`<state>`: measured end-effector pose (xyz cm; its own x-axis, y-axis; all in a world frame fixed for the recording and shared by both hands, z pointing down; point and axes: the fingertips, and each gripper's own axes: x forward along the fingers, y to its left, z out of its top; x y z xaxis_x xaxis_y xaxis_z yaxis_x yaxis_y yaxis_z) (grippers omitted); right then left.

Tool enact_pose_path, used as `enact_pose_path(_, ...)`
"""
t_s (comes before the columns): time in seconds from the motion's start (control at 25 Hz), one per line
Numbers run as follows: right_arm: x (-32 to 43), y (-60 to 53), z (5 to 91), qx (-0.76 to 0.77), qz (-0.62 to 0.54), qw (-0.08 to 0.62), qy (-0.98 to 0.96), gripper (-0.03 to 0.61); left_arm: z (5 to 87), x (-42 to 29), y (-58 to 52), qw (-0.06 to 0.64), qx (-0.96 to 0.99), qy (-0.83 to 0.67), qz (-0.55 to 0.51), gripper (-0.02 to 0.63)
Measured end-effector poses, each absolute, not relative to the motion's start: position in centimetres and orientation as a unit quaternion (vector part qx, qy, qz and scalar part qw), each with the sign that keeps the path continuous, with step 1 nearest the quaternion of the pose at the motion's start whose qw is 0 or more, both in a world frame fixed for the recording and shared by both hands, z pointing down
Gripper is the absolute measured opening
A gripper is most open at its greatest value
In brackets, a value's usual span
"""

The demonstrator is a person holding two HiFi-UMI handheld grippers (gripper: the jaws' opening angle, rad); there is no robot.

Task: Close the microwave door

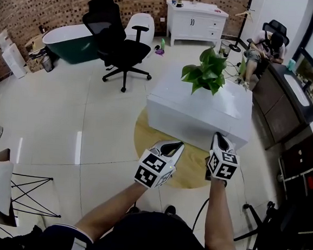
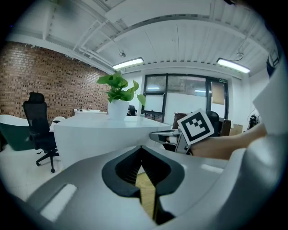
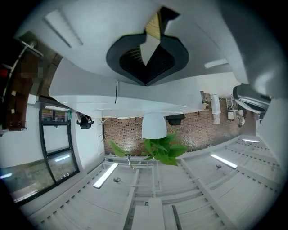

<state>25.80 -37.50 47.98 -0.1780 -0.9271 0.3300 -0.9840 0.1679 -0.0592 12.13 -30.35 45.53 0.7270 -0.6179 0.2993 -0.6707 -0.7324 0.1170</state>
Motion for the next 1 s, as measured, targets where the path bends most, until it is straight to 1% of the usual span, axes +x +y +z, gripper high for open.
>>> enact_pose_path(0.44, 24.4, -35.3, 46.0, 0.614, 0.113, 0.095, -0.775, 0.000, 44.7, 11.1, -29.3, 0.111, 0.923, -0.351, 0.110, 0.011)
enact_pose_path(1.0, 20.3, -28.3, 40.0, 0.563, 0.071, 0.044, -0.822, 0.002, 42.6, 11.4, -28.2, 0.100, 0.940, -0.314, 0.094, 0.012)
